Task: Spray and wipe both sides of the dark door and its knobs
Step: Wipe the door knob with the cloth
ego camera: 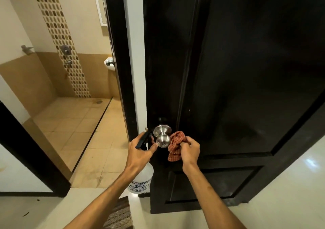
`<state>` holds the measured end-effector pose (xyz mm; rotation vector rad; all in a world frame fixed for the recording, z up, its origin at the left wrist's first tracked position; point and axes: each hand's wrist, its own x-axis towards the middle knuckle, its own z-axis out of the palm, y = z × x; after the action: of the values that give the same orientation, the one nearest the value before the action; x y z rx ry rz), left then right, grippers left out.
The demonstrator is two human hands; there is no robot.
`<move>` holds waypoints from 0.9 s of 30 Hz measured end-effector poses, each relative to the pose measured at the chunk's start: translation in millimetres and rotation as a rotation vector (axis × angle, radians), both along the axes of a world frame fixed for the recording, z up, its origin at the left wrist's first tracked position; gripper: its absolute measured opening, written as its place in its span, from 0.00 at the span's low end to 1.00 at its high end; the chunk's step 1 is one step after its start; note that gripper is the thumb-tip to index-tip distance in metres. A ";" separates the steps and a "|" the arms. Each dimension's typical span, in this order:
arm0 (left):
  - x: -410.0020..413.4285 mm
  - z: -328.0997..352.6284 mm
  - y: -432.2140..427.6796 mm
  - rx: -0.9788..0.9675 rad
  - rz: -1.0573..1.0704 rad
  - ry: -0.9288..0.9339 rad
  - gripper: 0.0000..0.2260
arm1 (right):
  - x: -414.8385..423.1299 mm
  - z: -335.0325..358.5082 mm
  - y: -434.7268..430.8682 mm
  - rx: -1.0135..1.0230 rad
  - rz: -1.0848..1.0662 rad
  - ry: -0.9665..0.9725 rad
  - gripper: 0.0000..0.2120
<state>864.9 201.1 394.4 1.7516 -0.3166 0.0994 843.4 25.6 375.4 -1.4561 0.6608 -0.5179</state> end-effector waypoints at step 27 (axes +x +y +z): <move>-13.1 -0.3 0.8 0.055 0.066 0.044 0.08 | 5.9 48.6 5.9 -0.328 0.092 -0.249 0.18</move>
<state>851.7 201.9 394.1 1.8168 -0.2313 0.0998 849.3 31.5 424.0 -1.6842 0.3183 -0.7470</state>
